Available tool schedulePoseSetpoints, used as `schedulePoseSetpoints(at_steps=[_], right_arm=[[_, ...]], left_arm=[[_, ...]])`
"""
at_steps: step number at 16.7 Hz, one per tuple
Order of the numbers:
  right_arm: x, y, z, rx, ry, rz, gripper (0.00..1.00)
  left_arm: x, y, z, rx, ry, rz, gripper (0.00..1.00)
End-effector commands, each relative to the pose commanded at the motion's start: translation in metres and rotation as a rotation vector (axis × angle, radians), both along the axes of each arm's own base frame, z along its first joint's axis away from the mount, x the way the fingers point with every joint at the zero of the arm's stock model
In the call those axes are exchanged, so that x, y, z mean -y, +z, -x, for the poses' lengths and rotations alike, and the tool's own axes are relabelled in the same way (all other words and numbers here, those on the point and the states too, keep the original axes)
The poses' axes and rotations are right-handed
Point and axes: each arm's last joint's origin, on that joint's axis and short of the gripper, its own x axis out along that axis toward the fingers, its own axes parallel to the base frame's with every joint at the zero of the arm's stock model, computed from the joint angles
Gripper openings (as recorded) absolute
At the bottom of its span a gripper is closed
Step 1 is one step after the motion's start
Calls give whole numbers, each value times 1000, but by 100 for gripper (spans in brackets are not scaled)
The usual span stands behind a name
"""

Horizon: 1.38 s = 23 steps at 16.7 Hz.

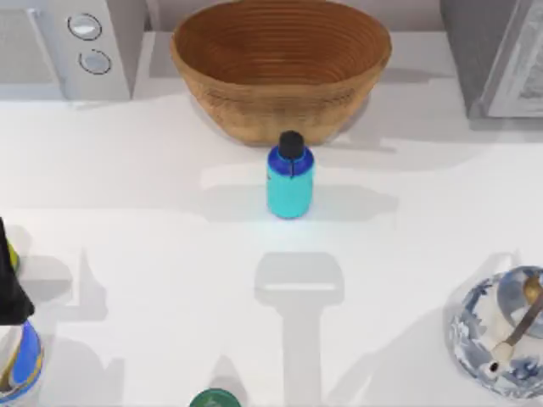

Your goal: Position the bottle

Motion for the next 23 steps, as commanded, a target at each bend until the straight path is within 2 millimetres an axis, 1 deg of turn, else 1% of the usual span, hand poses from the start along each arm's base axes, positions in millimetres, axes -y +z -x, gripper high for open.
schedulePoseSetpoints(at_steps=[3, 5, 8, 10, 11, 13, 14, 16, 19, 21, 23], right_arm=[[0, 3, 0, 6, 3, 2, 100], [-2, 17, -1, 22, 27, 12, 100], [-10, 45, -10, 27, 117, 37, 100], [-19, 62, -24, -2, 201, 57, 100], [-25, 69, -34, -30, 247, 66, 100], [-42, 75, -61, -110, 341, 84, 100], [-52, 74, -77, -156, 386, 93, 100], [-76, 65, -110, -248, 469, 110, 100], [-115, 40, -150, -350, 574, 135, 100], [-140, 19, -168, -391, 637, 151, 100], [-160, -2, -177, -425, 691, 168, 100]], left_arm=[[0, 0, 0, 0, 0, 0, 100], [0, 0, 0, 0, 0, 0, 100], [0, 0, 0, 0, 0, 0, 100], [0, 0, 0, 0, 0, 0, 100], [0, 0, 0, 0, 0, 0, 100], [0, 0, 0, 0, 0, 0, 100], [0, 0, 0, 0, 0, 0, 100], [0, 0, 0, 0, 0, 0, 100], [0, 0, 0, 0, 0, 0, 100], [0, 0, 0, 0, 0, 0, 100], [0, 0, 0, 0, 0, 0, 100]])
